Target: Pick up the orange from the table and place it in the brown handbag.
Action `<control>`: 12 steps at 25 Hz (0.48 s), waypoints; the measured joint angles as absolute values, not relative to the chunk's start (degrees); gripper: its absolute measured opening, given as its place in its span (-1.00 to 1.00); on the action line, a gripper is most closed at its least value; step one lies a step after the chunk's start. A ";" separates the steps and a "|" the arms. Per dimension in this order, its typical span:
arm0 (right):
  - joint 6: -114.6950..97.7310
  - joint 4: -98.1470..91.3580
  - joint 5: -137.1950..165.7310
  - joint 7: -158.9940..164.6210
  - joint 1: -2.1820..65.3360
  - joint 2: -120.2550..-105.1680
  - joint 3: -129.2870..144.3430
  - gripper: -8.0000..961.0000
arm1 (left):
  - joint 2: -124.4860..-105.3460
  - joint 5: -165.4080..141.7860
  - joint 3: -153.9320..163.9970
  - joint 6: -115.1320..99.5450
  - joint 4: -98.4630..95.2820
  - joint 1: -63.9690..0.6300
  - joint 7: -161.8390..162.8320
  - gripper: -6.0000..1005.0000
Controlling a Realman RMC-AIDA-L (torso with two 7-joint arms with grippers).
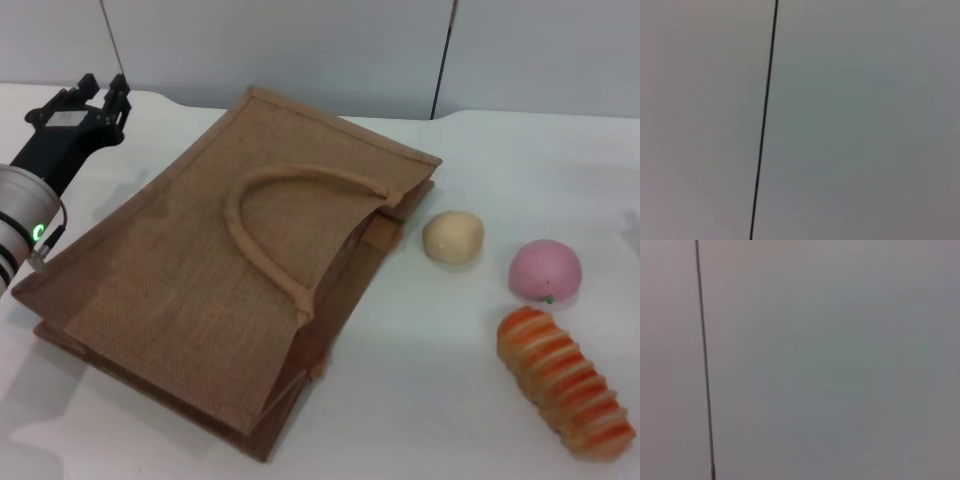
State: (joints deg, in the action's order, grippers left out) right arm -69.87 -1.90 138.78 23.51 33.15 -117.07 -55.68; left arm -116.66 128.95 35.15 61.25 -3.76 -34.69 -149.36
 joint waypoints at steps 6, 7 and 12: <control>-70.47 -1.84 138.78 23.77 32.72 -117.07 -55.74 0.86 | -116.51 129.15 35.15 62.22 -3.75 -34.16 -148.77 -0.24; -70.47 -1.84 138.78 23.77 32.72 -117.07 -55.75 0.86 | -116.47 129.16 35.16 62.27 -3.75 -34.12 -148.77 -0.24; -70.49 -1.85 138.78 23.84 32.69 -117.07 -55.79 0.86 | -116.38 129.15 35.47 62.31 -3.88 -34.09 -147.96 -0.24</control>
